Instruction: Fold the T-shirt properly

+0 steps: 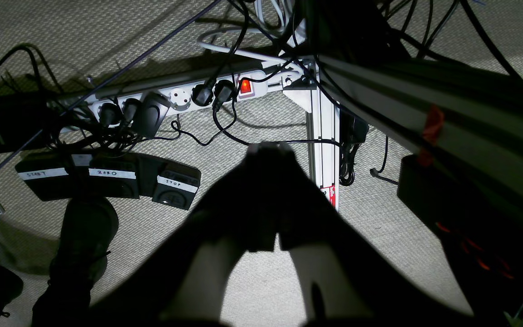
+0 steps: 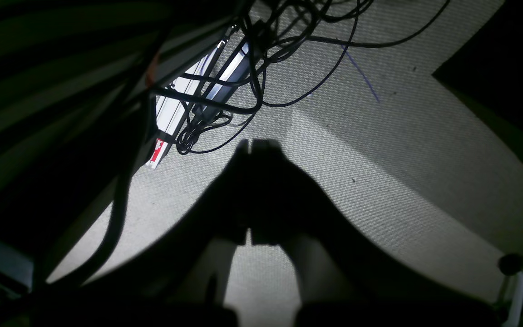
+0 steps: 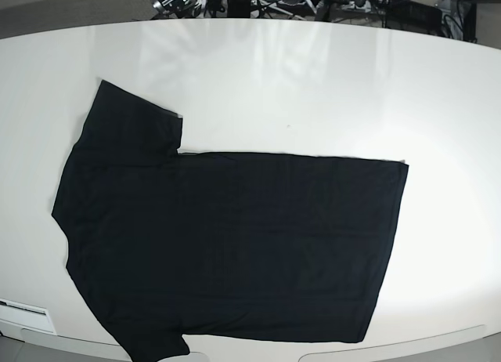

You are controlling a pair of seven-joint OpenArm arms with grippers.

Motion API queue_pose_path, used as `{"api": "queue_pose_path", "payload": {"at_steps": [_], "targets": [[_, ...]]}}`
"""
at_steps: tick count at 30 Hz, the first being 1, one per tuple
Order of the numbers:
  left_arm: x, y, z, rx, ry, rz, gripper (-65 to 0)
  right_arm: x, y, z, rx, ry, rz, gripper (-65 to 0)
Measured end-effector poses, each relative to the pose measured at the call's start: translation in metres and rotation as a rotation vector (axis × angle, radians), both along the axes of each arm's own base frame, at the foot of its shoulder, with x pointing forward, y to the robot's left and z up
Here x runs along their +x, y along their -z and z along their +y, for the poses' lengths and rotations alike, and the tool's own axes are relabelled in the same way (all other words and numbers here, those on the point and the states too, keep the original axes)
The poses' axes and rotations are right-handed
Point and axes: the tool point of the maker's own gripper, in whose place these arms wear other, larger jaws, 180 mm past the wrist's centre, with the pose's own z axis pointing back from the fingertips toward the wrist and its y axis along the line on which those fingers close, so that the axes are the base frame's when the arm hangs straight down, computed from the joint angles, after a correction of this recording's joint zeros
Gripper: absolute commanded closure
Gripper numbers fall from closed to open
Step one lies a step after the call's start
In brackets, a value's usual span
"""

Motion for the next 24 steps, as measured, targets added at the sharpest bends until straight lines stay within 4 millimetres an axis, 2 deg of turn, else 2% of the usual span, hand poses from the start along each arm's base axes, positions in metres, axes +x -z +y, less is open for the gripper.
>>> {"api": "queue_pose_path", "payload": {"at_steps": [4, 11, 17, 24], "targets": [[0.0000, 0.0000, 0.0003, 0.001, 0.000, 0.000, 0.0, 0.0038, 0.0002, -0.0061, -0.033, 0.011, -0.020, 0.0], [0.0000, 0.0000, 0.0002, 0.000, 0.000, 0.000, 0.0, 0.0038, 0.0002, -0.0057, -0.032, 0.011, -0.020, 0.0], [-0.0001, 0.0000, 0.0000, 0.000, 0.000, 0.000, 0.0, 0.0065, 0.0001, -0.0067, -0.038, -0.092, -0.038, 0.0], [-0.0001, 0.0000, 0.0000, 0.000, 0.000, 0.000, 0.0, 0.0106, -0.0001, -0.0122, -0.070, -0.081, -0.060, 0.0]]}}
